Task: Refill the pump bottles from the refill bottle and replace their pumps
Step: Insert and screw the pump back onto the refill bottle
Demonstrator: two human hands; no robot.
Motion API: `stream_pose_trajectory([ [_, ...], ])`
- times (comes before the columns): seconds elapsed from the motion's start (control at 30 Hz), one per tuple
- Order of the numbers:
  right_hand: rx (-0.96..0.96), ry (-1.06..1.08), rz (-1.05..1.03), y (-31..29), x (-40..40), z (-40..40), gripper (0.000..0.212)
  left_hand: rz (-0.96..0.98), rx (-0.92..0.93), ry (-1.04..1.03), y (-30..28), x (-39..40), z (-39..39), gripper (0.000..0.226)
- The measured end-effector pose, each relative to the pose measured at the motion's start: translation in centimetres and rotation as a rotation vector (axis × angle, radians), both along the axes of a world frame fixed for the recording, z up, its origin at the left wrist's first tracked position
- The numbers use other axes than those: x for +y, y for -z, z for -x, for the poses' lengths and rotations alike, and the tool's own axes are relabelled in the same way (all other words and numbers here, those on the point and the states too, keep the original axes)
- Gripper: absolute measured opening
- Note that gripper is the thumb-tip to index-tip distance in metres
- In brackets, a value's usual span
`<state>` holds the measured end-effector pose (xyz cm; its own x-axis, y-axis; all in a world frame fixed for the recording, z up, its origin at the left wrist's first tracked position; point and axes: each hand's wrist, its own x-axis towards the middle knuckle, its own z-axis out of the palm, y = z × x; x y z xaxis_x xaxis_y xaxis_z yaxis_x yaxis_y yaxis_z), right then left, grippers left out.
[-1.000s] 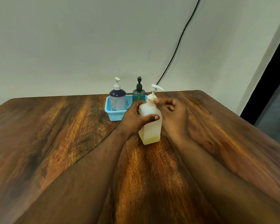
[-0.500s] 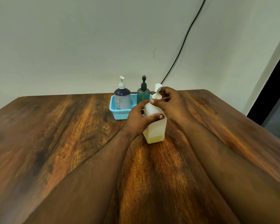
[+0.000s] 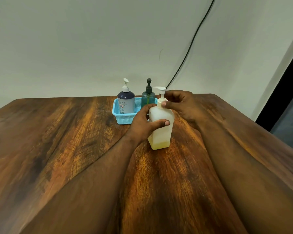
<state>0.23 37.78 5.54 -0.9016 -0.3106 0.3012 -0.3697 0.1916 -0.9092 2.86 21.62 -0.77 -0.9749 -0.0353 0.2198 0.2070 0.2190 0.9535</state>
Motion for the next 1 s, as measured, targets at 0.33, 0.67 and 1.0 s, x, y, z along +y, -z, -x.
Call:
stream_pose_trajectory([
  [0.33, 0.005, 0.148, 0.049, 1.2, -1.8, -0.5, 0.038, -0.022, 0.01, 0.018, 0.1, -0.1, 0.1, 0.079],
  [0.67, 0.164, 0.329, -0.119, 0.8, -3.2, -0.4, 0.042, -0.029, 0.016, 0.01, 0.3, 0.0, 0.0, 0.083],
  [1.0, -0.101, 0.108, 0.199, 1.6, -1.6, -0.2, 0.031, -0.043, 0.038, 0.007, 0.0, 0.5, -0.4, 0.076],
])
